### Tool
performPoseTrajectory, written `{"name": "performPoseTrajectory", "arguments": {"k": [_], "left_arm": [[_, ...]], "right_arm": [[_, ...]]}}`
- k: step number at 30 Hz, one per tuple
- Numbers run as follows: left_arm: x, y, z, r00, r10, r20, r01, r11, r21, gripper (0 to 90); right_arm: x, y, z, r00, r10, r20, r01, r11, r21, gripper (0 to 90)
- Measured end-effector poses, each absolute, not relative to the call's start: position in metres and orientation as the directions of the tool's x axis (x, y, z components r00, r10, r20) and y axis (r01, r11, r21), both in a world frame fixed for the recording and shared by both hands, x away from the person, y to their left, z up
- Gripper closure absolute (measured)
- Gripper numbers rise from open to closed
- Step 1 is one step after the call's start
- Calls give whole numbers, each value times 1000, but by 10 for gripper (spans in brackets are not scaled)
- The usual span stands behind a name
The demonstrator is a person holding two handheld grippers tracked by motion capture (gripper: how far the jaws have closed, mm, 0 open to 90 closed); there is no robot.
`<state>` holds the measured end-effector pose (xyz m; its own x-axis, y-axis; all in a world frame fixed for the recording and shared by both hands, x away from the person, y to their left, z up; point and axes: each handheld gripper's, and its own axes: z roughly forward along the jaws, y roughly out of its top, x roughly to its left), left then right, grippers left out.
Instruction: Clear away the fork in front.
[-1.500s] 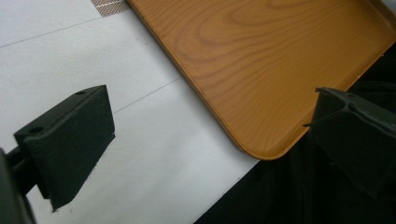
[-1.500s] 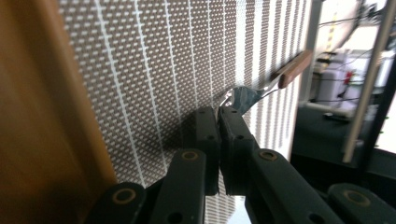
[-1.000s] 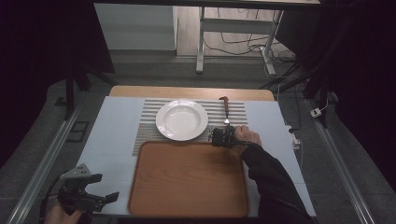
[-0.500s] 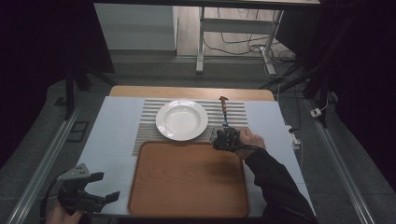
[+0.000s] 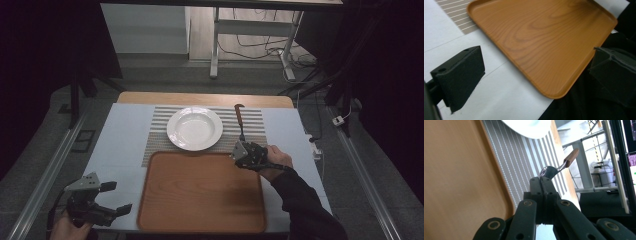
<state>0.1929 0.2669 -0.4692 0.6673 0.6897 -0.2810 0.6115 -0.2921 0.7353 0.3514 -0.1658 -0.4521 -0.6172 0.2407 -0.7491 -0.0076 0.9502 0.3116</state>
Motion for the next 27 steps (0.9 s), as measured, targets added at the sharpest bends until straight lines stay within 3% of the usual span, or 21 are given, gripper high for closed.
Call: {"name": "performPoseTrajectory", "arguments": {"k": [13, 21, 27], "left_arm": [[208, 247, -462, 731, 629, -264, 561, -334, 758, 4], [226, 224, -459, 785, 576, -227, 517, -409, 752, 4], [245, 209, -456, 796, 569, -205, 510, -449, 734, 0]], "right_arm": [[327, -196, -430, -763, 422, -489, 35, 783, 620, 897], [318, -213, -423, -840, 448, -306, 78, 659, 748, 897], [310, -221, -420, -891, 416, -181, 104, 577, 810, 897]]}}
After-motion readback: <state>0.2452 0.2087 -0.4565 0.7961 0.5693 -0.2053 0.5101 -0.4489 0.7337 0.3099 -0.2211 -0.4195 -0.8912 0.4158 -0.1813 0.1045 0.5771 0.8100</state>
